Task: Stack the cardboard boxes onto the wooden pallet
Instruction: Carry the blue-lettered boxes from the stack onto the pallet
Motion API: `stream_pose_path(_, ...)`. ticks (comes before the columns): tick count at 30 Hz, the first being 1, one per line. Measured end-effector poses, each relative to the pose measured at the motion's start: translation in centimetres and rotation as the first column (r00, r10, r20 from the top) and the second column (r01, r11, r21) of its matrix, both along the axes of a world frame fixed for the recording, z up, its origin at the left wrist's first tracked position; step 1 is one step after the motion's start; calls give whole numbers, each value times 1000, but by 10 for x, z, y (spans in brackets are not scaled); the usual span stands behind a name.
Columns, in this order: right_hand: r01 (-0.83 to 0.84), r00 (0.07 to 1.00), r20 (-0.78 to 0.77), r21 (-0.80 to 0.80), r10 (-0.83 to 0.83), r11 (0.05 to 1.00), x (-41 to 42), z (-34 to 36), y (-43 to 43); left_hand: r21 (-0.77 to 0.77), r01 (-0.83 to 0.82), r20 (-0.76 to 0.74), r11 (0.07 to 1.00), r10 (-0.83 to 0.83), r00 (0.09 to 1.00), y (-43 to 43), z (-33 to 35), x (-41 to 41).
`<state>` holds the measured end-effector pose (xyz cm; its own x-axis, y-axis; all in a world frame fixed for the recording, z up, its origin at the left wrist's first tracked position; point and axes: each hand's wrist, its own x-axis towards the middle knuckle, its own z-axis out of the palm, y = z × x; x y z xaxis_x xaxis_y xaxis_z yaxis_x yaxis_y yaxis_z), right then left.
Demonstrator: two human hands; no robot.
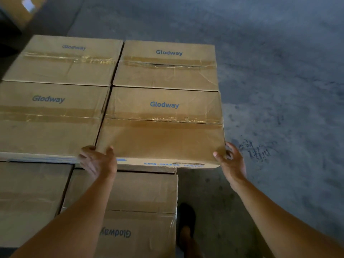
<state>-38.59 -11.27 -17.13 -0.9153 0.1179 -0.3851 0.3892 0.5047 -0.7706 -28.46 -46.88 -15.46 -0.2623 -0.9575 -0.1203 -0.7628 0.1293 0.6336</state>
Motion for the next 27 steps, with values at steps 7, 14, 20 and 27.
stream_pose_path(7, 49, 987, -161, 293, -2, 955, 23, 70, 38, -208, 666, -55, 716, -689, 723, 51, 86, -10)
stream_pose_path(14, 396, 877, -422, 364, -230, 843, 150, 165, 131, -393, 858, 24, 332, -929, 370, 143, 163, 1)
stream_pose_path(20, 612, 759, -511, 346, -404, 711, 277, 222, 203, -490, 870, 8, 61, -997, 75, 245, 218, 51)
stream_pose_path(27, 770, 632, -527, 341, -568, 540, 413, 234, 296, -548, 796, 68, -257, -962, -264, 396, 231, 101)
